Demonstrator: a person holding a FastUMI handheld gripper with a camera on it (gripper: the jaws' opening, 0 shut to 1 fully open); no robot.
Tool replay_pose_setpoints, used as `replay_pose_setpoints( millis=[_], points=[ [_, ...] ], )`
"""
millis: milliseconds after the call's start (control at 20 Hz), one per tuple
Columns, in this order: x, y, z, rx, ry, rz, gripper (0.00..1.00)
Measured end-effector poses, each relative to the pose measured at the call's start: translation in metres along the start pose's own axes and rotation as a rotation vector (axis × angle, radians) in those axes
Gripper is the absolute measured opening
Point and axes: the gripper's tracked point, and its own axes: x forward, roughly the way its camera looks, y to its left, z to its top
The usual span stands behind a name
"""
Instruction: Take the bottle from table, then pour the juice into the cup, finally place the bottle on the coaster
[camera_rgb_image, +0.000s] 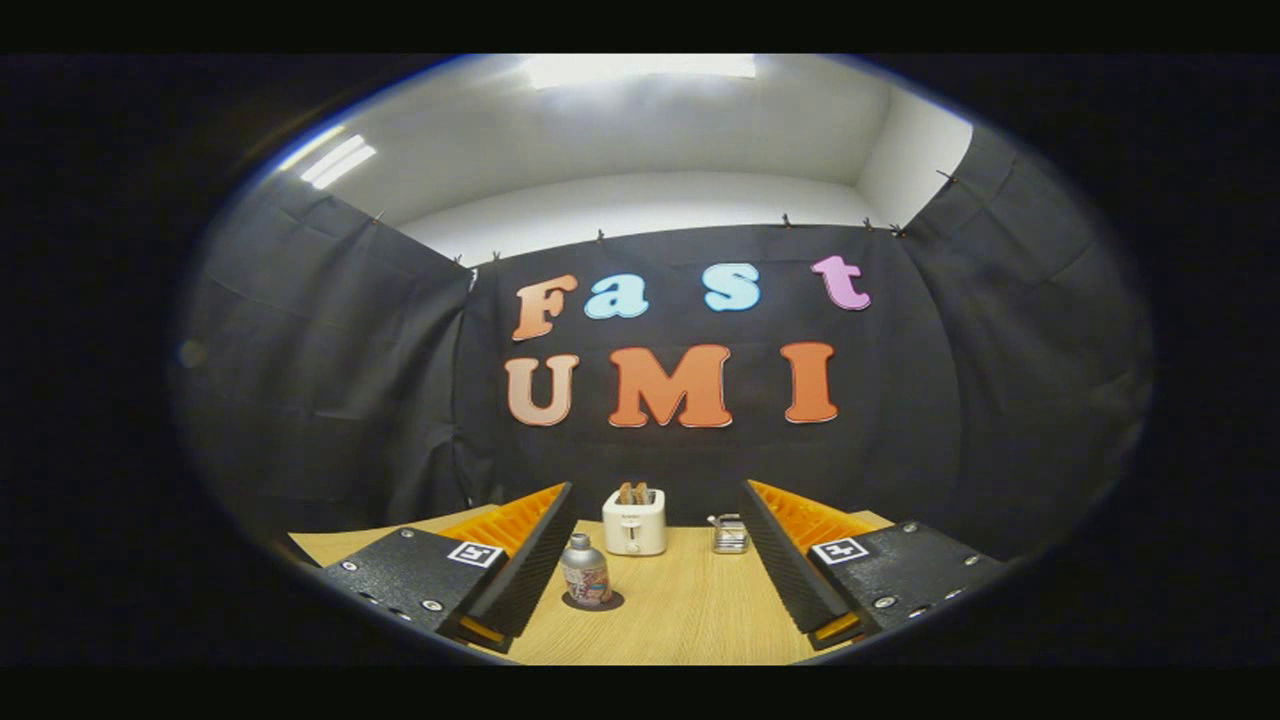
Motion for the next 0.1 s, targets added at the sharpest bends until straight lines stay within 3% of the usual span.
replay_pose_setpoints(
  millis=[100],
  points=[
    [-0.0020, 0.0007, -0.0014, -0.003, -0.006, 0.005, 0.96]
  ],
)
